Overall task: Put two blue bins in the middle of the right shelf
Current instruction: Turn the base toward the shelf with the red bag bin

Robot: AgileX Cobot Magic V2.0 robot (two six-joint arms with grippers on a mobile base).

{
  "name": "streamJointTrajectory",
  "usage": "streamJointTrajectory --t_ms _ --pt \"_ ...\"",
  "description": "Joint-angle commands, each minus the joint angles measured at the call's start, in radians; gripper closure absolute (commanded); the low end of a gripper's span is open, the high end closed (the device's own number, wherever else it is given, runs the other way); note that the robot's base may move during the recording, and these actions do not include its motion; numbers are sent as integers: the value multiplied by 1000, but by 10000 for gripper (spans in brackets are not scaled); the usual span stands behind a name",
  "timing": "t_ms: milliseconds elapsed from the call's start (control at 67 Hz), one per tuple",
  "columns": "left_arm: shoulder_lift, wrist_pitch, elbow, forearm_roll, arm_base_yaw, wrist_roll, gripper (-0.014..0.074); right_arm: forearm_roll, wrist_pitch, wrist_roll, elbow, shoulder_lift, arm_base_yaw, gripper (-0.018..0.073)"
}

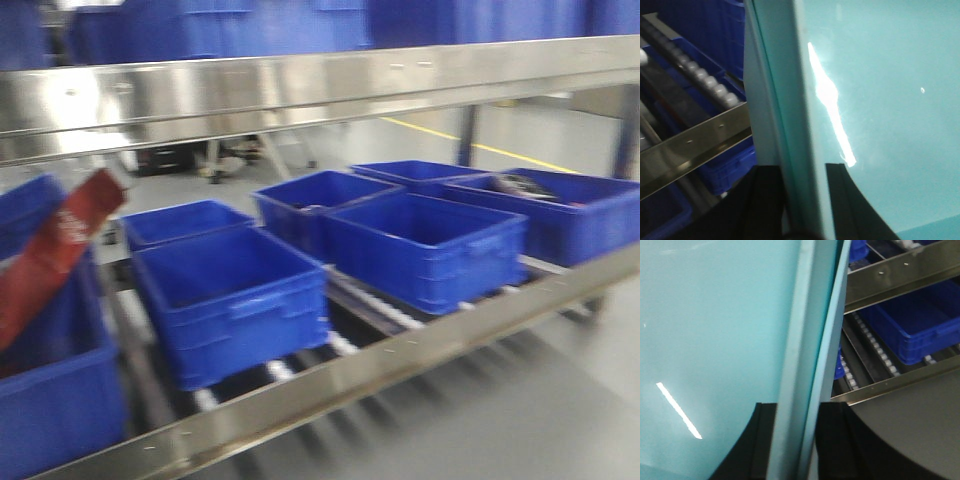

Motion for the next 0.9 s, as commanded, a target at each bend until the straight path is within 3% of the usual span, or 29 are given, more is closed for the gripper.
streamJointTrajectory --t_ms 0,881 --pt "-30 -60 -20 -55 -6 26 707 -30 -90 6 -11 -10 -6 721" --pt "-30 -60 -20 -55 -6 26 707 -30 -90 6 -11 -10 -6 721"
